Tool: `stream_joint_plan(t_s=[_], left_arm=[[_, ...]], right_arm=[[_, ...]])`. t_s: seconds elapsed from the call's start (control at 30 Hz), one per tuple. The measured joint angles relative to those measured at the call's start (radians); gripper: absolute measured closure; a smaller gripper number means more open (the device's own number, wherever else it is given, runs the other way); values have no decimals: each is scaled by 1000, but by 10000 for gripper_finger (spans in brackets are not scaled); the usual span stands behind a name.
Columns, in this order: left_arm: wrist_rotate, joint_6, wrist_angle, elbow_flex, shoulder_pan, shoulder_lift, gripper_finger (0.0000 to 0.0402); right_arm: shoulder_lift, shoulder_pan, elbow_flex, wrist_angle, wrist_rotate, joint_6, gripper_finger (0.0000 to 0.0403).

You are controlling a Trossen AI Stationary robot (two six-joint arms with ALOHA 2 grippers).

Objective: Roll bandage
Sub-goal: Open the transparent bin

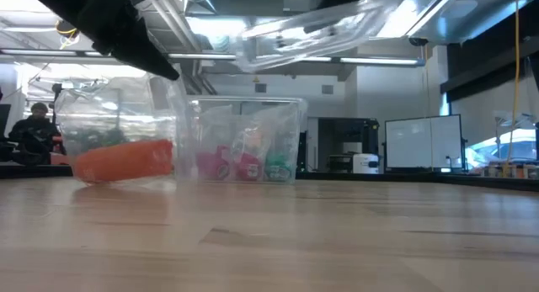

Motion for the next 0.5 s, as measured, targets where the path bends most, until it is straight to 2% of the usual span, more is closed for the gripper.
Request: stream_joint_plan(t_s=[0.17, 0.33, 0.43, 0.5], left_arm=[[34, 45, 1, 70, -8, -8, 401], [39, 239, 2, 143, -12, -8, 401], [38, 348, 22, 200, -10, -8, 401], [14, 432, 120, 211, -3, -8, 401]], right_arm=[[-141, 122, -134, -74, 1, 141, 367], [-237, 249, -367, 25, 15, 280, 367], [-250, 307, -504, 60, 78, 364, 367], [-247, 345, -593, 135, 134, 409, 367]])
